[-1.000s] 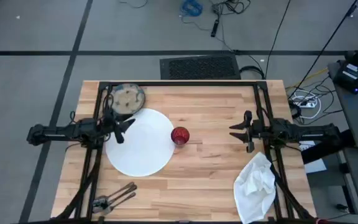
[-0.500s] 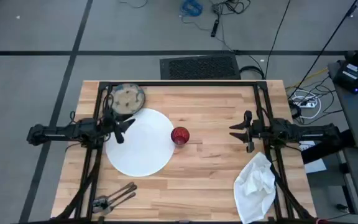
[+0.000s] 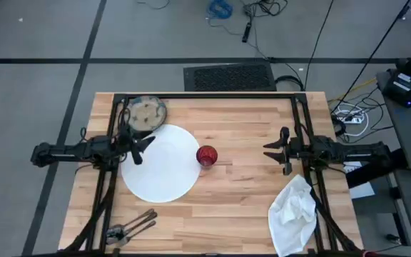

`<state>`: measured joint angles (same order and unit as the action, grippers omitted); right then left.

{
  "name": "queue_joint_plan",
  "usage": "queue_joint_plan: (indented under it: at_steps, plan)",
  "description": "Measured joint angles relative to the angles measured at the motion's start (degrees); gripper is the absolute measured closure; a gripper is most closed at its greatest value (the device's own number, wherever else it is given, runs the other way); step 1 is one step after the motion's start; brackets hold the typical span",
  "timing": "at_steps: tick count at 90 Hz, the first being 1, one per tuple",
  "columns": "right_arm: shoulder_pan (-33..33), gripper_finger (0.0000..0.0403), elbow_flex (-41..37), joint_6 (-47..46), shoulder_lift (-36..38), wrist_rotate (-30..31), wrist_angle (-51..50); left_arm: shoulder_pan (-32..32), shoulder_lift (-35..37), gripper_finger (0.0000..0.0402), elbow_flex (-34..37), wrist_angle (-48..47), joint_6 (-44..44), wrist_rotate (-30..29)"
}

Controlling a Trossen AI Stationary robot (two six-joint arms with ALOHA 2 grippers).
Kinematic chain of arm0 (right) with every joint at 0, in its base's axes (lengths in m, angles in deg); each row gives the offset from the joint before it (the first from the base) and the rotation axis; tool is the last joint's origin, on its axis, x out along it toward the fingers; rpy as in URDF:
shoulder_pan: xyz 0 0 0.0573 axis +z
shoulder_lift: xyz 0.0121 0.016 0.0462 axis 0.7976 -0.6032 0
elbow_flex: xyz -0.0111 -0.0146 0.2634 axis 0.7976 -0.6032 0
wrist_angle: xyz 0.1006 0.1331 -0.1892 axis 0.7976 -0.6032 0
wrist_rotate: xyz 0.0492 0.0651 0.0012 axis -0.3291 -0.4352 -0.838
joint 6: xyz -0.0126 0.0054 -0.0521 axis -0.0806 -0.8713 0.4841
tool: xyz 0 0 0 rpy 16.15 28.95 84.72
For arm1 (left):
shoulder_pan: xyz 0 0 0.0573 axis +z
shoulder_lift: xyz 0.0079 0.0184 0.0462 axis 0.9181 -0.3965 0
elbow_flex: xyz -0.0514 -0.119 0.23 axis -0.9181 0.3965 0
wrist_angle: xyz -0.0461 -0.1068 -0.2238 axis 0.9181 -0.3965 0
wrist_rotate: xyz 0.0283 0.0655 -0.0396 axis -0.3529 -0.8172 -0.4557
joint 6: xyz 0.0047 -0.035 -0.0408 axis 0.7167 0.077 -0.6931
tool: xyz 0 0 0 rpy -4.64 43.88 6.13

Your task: Set table place

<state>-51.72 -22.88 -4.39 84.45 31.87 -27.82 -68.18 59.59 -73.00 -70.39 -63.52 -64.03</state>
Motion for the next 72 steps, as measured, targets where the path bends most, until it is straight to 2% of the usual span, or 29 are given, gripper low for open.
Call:
queue_joint_plan:
  at_steps: [56,72]
  plan:
    - [0.0,0.0289,0.0,0.0,0.0,0.0,0.0,0.0,0.0,0.0256,0.0,-0.1,0.2,0.0]
    - [0.0,0.0289,0.0,0.0,0.0,0.0,0.8,0.0,0.0,0.0256,-0.1,-0.5,15.3,1.1]
